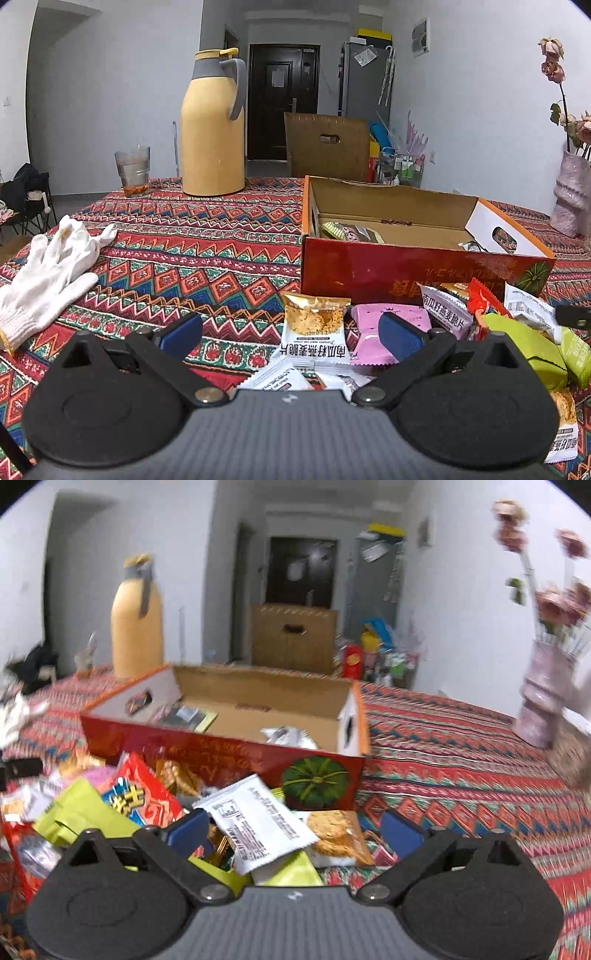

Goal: Organize snacks
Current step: 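Grasp a white wrapped packet with the right gripper while the left grasps a cracker pack, then carry the white packet and cracker pack over the cardboard box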

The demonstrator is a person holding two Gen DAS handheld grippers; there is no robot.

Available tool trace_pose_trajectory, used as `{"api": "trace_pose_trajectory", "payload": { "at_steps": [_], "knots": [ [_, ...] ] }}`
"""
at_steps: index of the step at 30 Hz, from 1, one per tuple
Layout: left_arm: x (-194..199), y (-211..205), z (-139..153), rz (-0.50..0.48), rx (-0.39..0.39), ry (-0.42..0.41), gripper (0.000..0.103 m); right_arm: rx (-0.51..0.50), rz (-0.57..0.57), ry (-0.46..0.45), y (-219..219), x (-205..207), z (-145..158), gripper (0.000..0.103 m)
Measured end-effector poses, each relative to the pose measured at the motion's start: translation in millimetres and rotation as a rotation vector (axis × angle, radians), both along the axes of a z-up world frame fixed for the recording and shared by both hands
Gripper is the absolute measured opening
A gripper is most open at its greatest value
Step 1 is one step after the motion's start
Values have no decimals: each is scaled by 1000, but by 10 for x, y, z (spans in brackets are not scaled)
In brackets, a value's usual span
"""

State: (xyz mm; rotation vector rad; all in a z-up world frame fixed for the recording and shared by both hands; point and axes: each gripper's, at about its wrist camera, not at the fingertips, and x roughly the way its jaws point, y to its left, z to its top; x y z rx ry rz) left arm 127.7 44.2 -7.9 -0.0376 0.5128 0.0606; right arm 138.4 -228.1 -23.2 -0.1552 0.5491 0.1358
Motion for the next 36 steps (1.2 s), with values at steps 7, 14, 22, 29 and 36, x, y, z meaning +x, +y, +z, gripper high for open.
{"api": "trace_pose_trajectory", "payload": {
  "at_steps": [7, 14, 22, 29, 36],
  "knots": [
    [21, 27, -46, -5, -29, 17, 103, -91, 72, 85, 202, 368, -121, 88],
    [48, 51, -60, -8, -51, 30, 103, -19, 122, 115, 162, 507, -163, 69],
    [66, 65, -73, -5, -61, 38, 103, 44, 117, 115, 100, 474, -193, 47],
    [63, 71, -72, 3, -62, 40, 103, 121, 34, -10, -58, 188, -37, 46],
    [39, 115, -11, 25, -69, 54, 103, 204, -79, -130, -273, -197, 42, 47]
  ]
}}
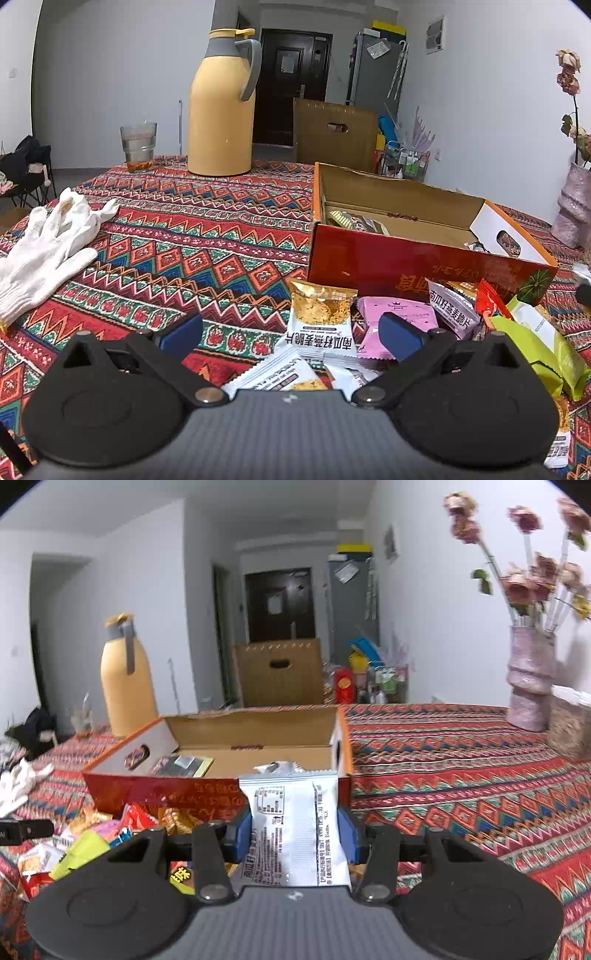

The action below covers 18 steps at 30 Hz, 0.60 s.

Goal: Organize snacks
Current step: 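Carry the white packet and cracker pack over the cardboard box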

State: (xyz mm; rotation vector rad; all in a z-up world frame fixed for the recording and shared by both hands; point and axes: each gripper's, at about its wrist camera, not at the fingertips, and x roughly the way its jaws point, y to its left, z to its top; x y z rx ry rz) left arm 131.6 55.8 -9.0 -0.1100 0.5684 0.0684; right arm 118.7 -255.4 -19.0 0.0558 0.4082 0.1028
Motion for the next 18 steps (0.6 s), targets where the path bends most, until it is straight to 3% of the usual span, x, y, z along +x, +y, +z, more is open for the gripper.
{"api": "trace_pose_trajectory", "payload": {
  "at_steps": [6, 11, 18],
  "knots": [
    [-32, 109, 57, 26, 21, 57, 103, 55, -60, 18, -147, -20, -104, 47],
    [-11, 243, 50, 103, 57, 143, 103, 77, -72, 26, -193, 7, -174, 47],
    [34, 139, -74, 63, 27, 252, 103, 90, -76, 25, -219, -18, -203, 48]
  ]
}}
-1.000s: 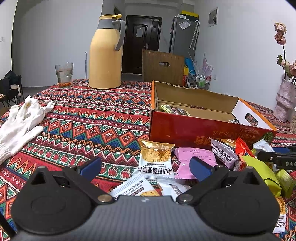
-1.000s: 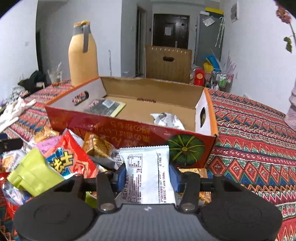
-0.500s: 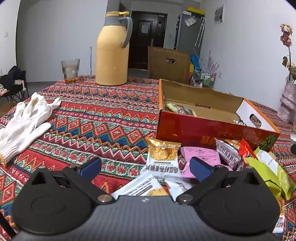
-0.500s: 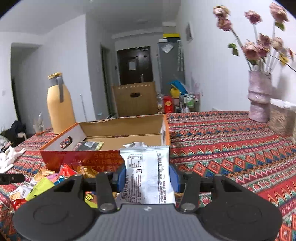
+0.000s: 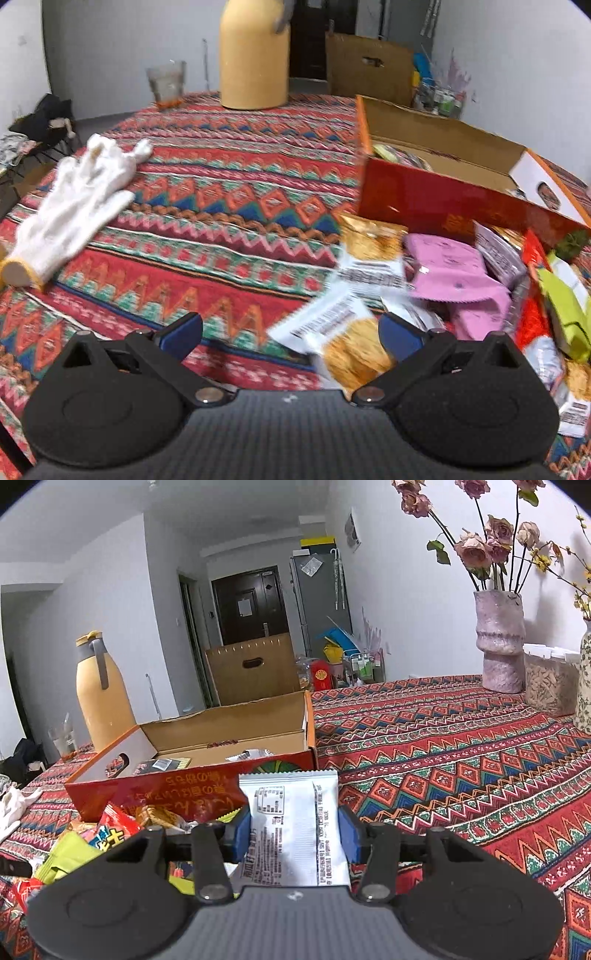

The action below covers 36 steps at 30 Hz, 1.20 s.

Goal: Organize snacks
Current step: 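Carry the white packet and cracker pack over the cardboard box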

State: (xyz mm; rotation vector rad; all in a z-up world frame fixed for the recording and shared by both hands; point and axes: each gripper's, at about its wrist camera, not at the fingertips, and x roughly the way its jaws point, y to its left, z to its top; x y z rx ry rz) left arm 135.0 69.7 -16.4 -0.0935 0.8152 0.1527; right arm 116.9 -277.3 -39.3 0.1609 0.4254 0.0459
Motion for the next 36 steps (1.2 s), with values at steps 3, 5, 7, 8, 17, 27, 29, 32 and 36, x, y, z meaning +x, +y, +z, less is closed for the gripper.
{"api": "trace_pose_trajectory", "payload": {
  "at_steps": [3, 5, 7, 8, 17, 27, 29, 32, 36],
  "knots": [
    [43, -104, -33, -6, 13, 21, 103, 2, 1, -2, 8, -15, -1, 48],
    [74, -141, -62, 0, 16, 38, 103, 3, 1, -2, 5, -15, -2, 48],
    [103, -159, -88, 13, 18, 56, 103, 4, 2, -2, 8, -22, -5, 48],
    [106, -160, -93, 19, 18, 60, 102, 4, 1, -2, 9, -23, -5, 48],
    [74, -168, -96, 8, 40, 56, 68, 3, 7, 3, 27, -16, -15, 48],
    [-8, -154, -43, -3, 67, 0, 40, -8, 10, 6, 38, -10, -14, 48],
    [-29, -154, -8, -8, 68, -18, 40, -9, 10, 5, 43, -12, -10, 48],
    [-34, -147, 60, -14, 66, -43, 40, -12, 6, 3, 42, -12, 14, 48],
    [-16, -143, 200, -20, 63, -91, 40, -22, 12, -5, 65, -15, 71, 48]
  ]
}}
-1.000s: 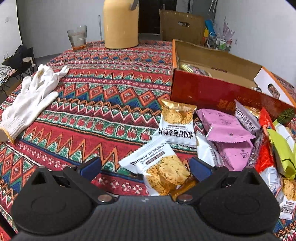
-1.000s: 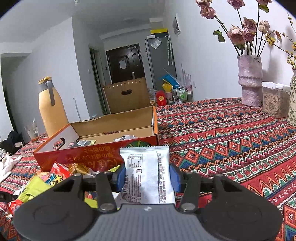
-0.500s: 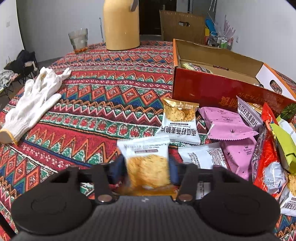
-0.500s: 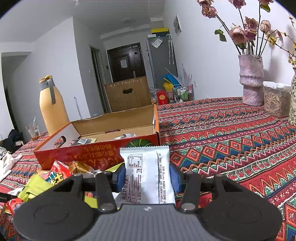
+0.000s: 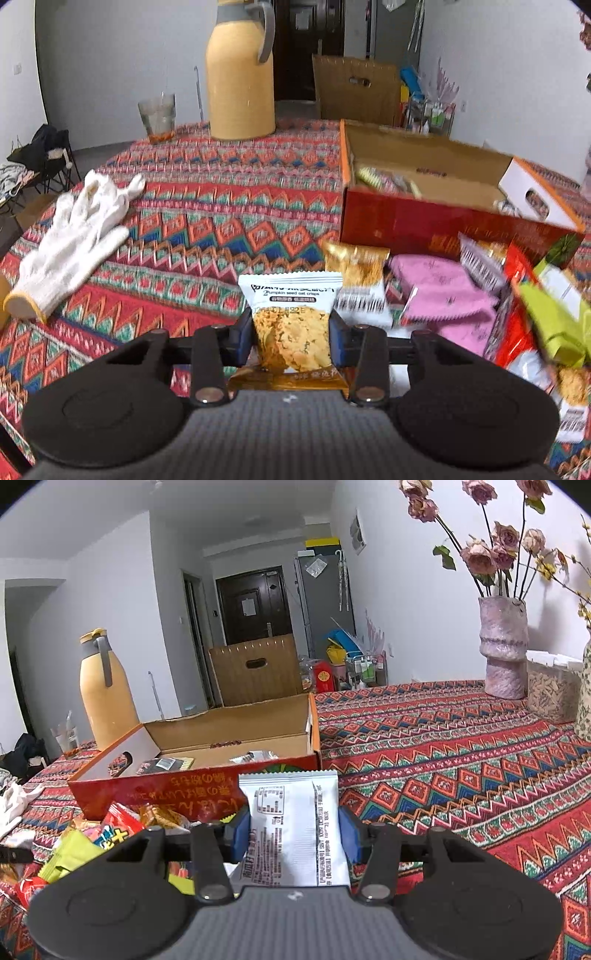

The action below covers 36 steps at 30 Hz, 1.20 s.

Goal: Organize snacks
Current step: 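Carry the white packet and cracker pack over the cardboard box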

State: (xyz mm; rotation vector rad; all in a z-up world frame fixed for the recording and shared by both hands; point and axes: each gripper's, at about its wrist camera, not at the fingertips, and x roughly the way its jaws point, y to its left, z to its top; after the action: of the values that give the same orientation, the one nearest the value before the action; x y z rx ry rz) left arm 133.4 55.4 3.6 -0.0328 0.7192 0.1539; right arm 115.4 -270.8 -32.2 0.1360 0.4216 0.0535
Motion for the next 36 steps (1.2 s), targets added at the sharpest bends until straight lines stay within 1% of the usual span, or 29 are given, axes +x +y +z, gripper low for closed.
{"api": "trace_pose_trajectory", "payload": {
  "at_steps": [4, 9, 15, 22, 30, 36],
  "knots": [
    [47, -40, 164, -20, -8, -56, 40, -10, 5, -24, 25, 13, 103, 48],
    [179, -118, 359, -45, -25, -123, 40, -17, 7, -80, 70, 62, 303, 48],
    [405, -267, 546, -78, -39, -167, 40, -45, 23, -136, 180, 197, 536, 48],
    [692, -444, 703, -105, -49, -210, 40, -67, 41, -162, 285, 492, 701, 48],
    [1050, -608, 750, -105, -54, -231, 40, -90, 60, -152, 425, 955, 746, 48],
    [1314, -595, 710, -75, -56, -243, 40, -93, 58, -122, 504, 1229, 650, 48]
  ]
}}
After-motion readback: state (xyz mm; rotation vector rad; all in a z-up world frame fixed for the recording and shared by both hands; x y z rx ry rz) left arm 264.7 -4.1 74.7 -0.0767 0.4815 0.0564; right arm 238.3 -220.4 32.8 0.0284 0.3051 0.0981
